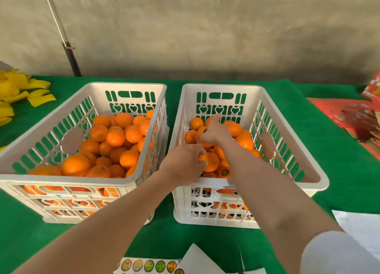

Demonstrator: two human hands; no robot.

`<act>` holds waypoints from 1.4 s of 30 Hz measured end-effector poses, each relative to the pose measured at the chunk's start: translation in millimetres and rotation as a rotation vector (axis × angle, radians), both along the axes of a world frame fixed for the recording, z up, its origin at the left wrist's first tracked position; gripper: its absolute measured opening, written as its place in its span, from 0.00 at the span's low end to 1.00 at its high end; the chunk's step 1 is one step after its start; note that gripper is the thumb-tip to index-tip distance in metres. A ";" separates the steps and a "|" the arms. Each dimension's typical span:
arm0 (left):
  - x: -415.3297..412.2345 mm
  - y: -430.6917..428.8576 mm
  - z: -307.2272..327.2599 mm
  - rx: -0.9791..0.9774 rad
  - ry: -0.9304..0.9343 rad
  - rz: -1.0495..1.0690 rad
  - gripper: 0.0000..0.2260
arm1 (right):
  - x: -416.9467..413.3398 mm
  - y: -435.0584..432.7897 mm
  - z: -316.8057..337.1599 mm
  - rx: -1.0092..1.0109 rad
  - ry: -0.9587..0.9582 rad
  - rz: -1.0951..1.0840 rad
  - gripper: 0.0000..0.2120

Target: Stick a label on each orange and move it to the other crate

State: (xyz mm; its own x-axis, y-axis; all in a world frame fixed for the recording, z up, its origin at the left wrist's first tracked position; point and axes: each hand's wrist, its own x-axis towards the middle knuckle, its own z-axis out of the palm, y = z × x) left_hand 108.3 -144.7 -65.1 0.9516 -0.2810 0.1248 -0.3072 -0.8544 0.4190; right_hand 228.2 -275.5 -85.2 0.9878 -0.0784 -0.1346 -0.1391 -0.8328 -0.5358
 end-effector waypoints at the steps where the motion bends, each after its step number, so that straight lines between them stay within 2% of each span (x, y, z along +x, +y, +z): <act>1: -0.6 0.0 -0.4 -0.027 -0.009 -0.002 0.11 | 3.0 0.8 -6.2 -0.071 0.015 0.025 0.45; 5: -2.0 0.7 -0.5 -0.112 -0.036 0.003 0.11 | 7.2 -10.1 -22.4 -0.217 0.059 0.065 0.41; 7: -5.1 1.5 0.9 -0.146 -0.113 0.013 0.11 | 2.6 -11.6 -17.7 -0.246 0.049 0.062 0.39; 9: -11.3 3.6 1.0 -0.250 -0.238 0.028 0.10 | -7.8 -5.0 -5.9 -0.221 -0.106 0.055 0.35; 13: -28.3 14.0 6.1 -0.470 -0.452 -0.024 0.09 | -36.2 22.9 21.1 -0.025 -0.629 0.112 0.23; 16: -24.4 55.5 25.6 -0.691 -0.625 0.036 0.11 | -59.7 57.1 28.3 0.052 -0.736 0.243 0.15; 18: -6.9 92.8 38.6 -0.766 -0.650 0.178 0.13 | -66.6 93.0 29.4 0.058 -0.710 0.312 0.11; 21: 32.1 144.9 43.2 -0.822 -0.426 0.487 0.15 | -63.4 155.7 32.5 0.150 -0.596 0.376 0.06; 23: 57.8 172.9 30.4 -0.741 -0.215 0.587 0.15 | -54.4 182.1 30.4 0.165 -0.505 0.379 0.13; 25: 83.3 192.6 13.1 -0.611 -0.056 0.540 0.11 | -46.3 190.1 25.7 0.060 -0.390 0.348 0.25; 27: 109.8 199.0 0.5 -0.385 0.055 0.434 0.08 | -43.6 188.0 20.4 0.020 -0.344 0.323 0.31; 28: 123.2 198.2 -5.7 -0.220 0.102 0.372 0.12 | -43.9 187.4 19.1 0.008 -0.342 0.322 0.32; 30: 151.4 192.5 -22.4 0.102 0.172 0.262 0.26 | -42.8 188.5 16.6 -0.039 -0.345 0.325 0.31; 32: 173.6 185.6 -40.1 0.280 0.198 0.180 0.31 | -41.2 189.3 14.9 -0.071 -0.345 0.341 0.30; 34: 191.2 182.9 -57.9 0.289 0.255 0.140 0.32 | -40.1 188.8 14.2 -0.079 -0.344 0.344 0.29; 38: 211.4 187.3 -79.8 0.173 0.372 0.130 0.35 | -39.2 188.1 14.0 -0.074 -0.361 0.345 0.27; 42: 219.5 192.5 -84.9 -0.013 0.462 0.061 0.30 | -41.0 188.8 14.1 -0.049 -0.358 0.330 0.26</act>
State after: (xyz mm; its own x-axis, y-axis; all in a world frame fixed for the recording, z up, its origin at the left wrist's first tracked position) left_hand 327.8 47.8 -150.0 0.9228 -0.2243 -0.3132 -0.0353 -0.8588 0.5111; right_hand 187.2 -86.7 -71.1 0.9446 0.2489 0.2139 0.3222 -0.8271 -0.4605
